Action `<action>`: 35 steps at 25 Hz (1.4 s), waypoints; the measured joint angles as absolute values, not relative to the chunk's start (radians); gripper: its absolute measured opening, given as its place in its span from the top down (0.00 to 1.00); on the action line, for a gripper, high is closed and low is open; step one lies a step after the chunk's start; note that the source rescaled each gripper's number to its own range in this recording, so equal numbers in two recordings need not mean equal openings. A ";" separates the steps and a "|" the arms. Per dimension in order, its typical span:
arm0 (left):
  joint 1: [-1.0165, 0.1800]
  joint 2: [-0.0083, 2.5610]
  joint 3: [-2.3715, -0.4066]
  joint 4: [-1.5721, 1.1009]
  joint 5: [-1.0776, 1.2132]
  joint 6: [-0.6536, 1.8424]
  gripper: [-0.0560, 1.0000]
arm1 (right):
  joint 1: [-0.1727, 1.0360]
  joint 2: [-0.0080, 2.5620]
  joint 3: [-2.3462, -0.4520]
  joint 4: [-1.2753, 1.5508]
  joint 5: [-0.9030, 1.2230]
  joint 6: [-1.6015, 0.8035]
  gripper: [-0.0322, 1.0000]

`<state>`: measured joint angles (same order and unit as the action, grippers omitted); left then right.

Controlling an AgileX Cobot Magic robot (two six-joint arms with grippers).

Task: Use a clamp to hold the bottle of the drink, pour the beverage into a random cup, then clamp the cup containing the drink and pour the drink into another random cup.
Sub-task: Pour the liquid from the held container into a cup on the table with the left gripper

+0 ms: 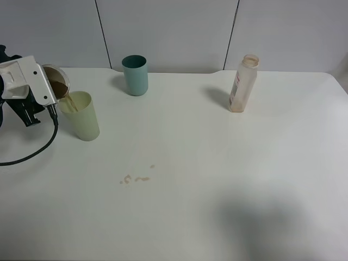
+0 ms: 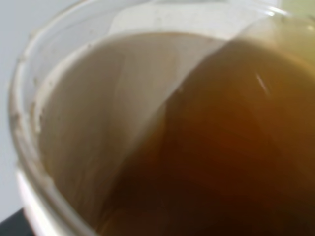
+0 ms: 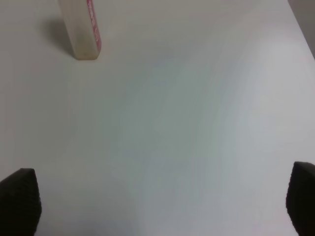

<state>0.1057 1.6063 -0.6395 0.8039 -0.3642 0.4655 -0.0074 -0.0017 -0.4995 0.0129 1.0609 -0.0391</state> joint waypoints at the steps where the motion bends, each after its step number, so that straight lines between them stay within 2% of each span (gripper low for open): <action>1: 0.106 1.606 -0.644 0.804 -0.362 0.465 0.92 | -0.007 -0.002 -0.499 0.013 1.061 -0.039 0.00; 35: 0.087 1.577 -0.646 0.807 -0.329 0.519 0.92 | -0.007 -0.002 -0.499 0.013 1.061 -0.039 0.00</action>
